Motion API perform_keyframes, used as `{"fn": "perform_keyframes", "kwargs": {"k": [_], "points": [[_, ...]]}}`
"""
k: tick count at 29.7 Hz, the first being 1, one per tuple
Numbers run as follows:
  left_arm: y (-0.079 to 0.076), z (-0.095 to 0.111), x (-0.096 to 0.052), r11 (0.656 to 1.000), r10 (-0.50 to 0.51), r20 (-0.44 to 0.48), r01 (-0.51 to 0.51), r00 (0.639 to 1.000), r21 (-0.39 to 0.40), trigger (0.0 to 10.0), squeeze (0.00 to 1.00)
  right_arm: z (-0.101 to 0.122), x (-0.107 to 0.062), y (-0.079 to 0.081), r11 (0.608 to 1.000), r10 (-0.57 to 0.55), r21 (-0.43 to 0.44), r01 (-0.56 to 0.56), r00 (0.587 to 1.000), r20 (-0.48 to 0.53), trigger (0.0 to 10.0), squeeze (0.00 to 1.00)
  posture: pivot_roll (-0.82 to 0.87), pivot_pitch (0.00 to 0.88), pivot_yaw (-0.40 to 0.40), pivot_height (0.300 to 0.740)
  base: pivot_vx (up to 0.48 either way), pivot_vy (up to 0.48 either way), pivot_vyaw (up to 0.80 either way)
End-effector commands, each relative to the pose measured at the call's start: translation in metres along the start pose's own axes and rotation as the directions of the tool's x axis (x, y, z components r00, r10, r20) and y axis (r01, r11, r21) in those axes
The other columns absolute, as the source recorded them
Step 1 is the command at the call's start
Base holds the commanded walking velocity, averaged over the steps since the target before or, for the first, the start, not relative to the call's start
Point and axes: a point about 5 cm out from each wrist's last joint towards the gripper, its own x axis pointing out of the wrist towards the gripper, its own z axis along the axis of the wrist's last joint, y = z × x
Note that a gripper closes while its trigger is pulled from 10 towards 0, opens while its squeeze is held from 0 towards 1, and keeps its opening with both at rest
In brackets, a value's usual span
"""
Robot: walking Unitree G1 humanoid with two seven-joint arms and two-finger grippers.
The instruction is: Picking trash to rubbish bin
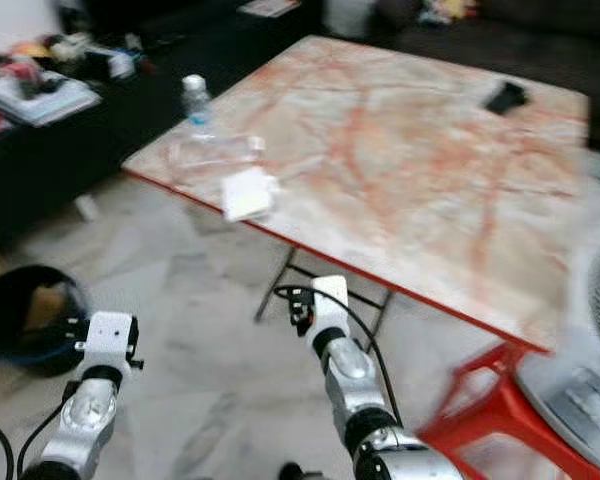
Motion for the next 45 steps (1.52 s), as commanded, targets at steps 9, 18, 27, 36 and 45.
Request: {"fn": "perform_keyframes", "kwargs": {"k": [9, 18, 27, 36, 45], "points": [[0.000, -0.004, -0.003, 1.000, 0.006, -0.021, -0.006, 1.000, -0.018, 10.0, 0.00, -0.001, -0.001, 0.002, 1.000, 0.007, 0.002, -0.007, 1.000, -0.001, 10.0, 0.00, 0.15, 0.141, -0.005, 0.740, 0.000, 0.027, -0.66], [0.000, -0.004, -0.004, 1.000, 0.009, -0.022, -0.010, 1.000, -0.027, 10.0, 0.00, 0.000, 0.000, 0.003, 1.000, 0.022, 0.003, -0.022, 1.000, 0.009, 10.0, 0.00, 0.15, 0.145, -0.009, 0.740, 0.000, 0.274, 0.00], [0.000, -0.004, -0.003, 0.999, 0.010, -0.022, -0.010, 1.000, -0.030, 10.0, 0.00, 0.000, 0.001, 0.004, 1.000, 0.031, -0.004, -0.031, 1.000, 0.003, 10.0, 0.00, 0.15, 0.148, -0.008, 0.740, 0.000, 0.326, 0.00], [-0.002, 0.006, -0.001, 1.000, -0.022, 0.021, 0.022, 1.000, -0.020, 10.0, 0.00, 0.006, 0.004, 0.005, 0.999, 0.030, 0.018, -0.030, 0.999, 0.010, 10.0, 0.00, 0.15, 0.149, -0.005, 0.740, 0.000, 0.192, -0.27], [-0.011, 0.060, 0.017, 0.994, -0.034, 0.192, 0.052, 0.981, -0.092, 10.0, 0.00, 0.013, 0.007, 0.007, 0.999, 0.029, 0.017, -0.030, 0.999, 0.046, 10.0, 0.00, 0.14, 0.147, -0.002, 0.740, 0.000, 0.000, -0.23]]}}
